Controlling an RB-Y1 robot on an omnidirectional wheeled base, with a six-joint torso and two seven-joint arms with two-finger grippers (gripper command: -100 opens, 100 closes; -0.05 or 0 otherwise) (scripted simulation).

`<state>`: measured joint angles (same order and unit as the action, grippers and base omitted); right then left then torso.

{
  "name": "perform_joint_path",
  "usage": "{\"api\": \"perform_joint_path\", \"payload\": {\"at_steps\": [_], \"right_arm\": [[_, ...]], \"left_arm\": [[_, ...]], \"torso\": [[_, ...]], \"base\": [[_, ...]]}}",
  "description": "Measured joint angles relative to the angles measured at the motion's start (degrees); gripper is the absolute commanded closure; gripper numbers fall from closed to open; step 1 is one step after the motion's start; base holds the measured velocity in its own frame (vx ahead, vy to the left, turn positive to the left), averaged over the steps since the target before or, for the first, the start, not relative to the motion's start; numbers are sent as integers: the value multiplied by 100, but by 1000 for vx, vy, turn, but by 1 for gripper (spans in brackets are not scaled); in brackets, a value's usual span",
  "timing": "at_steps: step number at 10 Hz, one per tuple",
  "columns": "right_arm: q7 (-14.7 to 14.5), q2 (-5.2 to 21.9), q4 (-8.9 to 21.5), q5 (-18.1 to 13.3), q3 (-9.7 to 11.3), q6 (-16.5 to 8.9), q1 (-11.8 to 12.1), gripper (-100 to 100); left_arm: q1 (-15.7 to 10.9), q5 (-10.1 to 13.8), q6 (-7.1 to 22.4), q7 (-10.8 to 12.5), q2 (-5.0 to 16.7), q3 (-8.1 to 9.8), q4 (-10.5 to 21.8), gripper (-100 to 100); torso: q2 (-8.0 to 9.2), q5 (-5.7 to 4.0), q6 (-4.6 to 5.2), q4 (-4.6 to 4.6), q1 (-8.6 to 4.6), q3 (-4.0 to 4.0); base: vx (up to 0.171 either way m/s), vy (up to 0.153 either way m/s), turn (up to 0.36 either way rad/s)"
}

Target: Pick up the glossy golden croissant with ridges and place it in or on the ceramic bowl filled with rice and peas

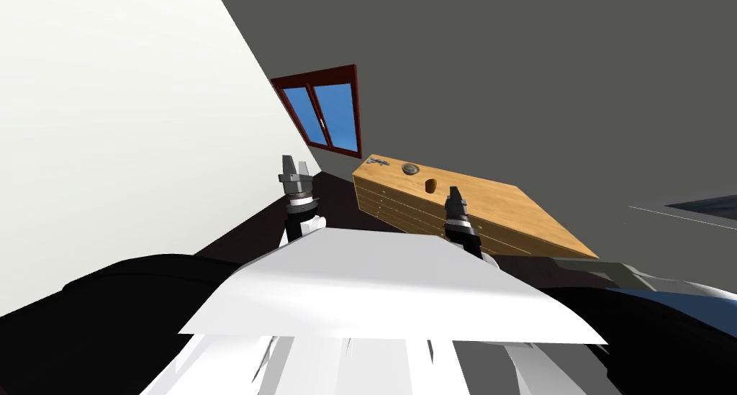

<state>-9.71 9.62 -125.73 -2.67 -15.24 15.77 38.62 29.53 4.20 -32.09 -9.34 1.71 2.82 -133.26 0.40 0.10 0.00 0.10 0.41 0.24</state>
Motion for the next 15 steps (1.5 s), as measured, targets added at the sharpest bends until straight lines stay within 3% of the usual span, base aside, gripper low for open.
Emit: {"api": "perform_joint_path", "payload": {"at_steps": [4,8,10,13,15], "right_arm": [[-134,167,290,-256,-357,-242,494,-100],[-276,592,656,-353,-681,-625,975,-100],[-436,770,944,-418,-730,-792,1158,-100],[-620,987,1073,-473,-740,-1155,1336,-100],[-710,1368,1403,-415,-849,-1357,1570,-100]], "left_arm": [[1,0,0,0,0,0,0,0],[1,0,0,0,1,1,0,0],[1,0,0,0,1,1,0,0],[2,0,0,0,1,1,0,0],[2,0,0,0,1,2,0,0]], "torso": [[-17,-2,0,-4,-7,-10],[-37,-5,-1,-8,-25,-21],[-48,-7,-2,-10,-32,-28],[-56,-9,-3,-12,-41,-32],[-68,-11,-3,-15,-49,-39]], "base": [[-50,108,117],[7,71,151],[40,37,112],[60,20,164],[95,5,210]]}}
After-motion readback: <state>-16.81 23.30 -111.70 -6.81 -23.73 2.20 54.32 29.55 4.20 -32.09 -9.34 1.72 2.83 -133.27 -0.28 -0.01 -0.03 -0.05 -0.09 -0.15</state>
